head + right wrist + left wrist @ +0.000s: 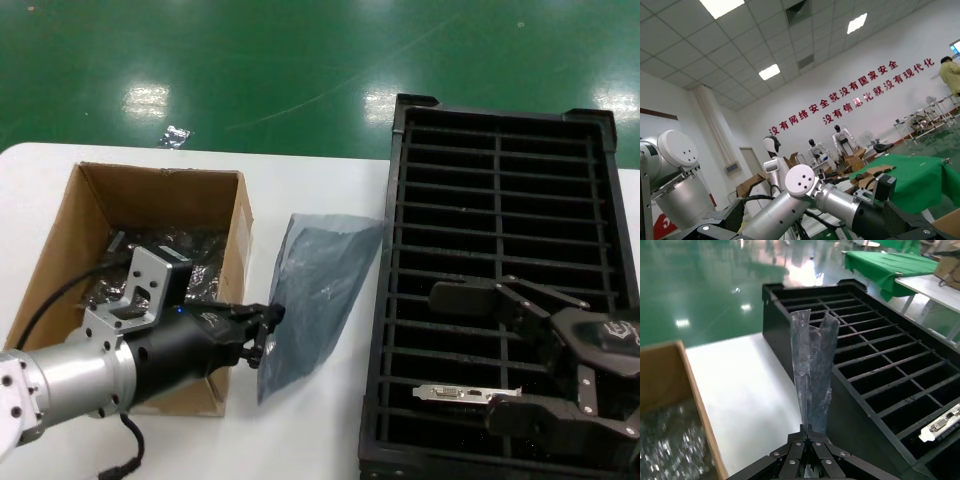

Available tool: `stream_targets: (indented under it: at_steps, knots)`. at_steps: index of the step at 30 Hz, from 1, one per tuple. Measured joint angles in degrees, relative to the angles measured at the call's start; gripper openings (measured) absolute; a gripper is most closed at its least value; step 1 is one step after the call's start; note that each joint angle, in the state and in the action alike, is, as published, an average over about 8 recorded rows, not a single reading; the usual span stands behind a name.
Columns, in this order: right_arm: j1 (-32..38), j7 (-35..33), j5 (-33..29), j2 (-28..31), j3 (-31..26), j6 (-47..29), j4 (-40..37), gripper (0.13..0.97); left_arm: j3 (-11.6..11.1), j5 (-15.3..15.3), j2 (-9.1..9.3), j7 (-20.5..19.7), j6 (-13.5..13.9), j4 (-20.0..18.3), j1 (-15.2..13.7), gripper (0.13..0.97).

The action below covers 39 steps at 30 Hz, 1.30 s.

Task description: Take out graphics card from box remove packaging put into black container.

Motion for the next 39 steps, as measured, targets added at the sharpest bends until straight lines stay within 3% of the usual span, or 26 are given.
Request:
stream_targets:
  at_steps: [4,8,21,27,30,33,36,39]
  knots:
    - [0.0,0.0,0.0,0.0,0.0,0.0,0.0,0.966,1.3,0.7,0.12,-4.0,-0.3,0.5,0.4,0.139]
    - [0.0,0.0,0.0,0.0,0.0,0.0,0.0,0.966,2.7,0.7,0.15,-5.6,-1.8,1.8,0.6,0.139]
    - [0.0,0.0,0.0,0.0,0.0,0.0,0.0,0.966,6.2,-1.0,-2.68,-1.9,-9.6,10.1,-1.8,0.205]
    - [0.0,0.0,0.0,0.0,0.0,0.0,0.0,0.966,7.4,-3.2,-5.44,3.0,-13.0,13.1,-3.5,0.265]
    - [0.0,0.0,0.0,0.0,0.0,0.0,0.0,0.966,8.1,-4.7,-7.41,6.2,-14.2,12.6,-3.8,0.265]
    - [0.0,0.0,0.0,0.0,0.0,0.0,0.0,0.966,8.6,-5.4,-9.69,10.2,-16.1,10.4,-3.5,0.326]
    - [0.0,0.0,0.0,0.0,0.0,0.0,0.0,0.966,9.1,-3.9,-12.46,15.6,-19.8,7.2,-2.4,0.387]
    - [0.0,0.0,0.0,0.0,0.0,0.0,0.0,0.966,9.6,0.6,-15.66,22.7,-25.9,3.9,-0.6,0.427]
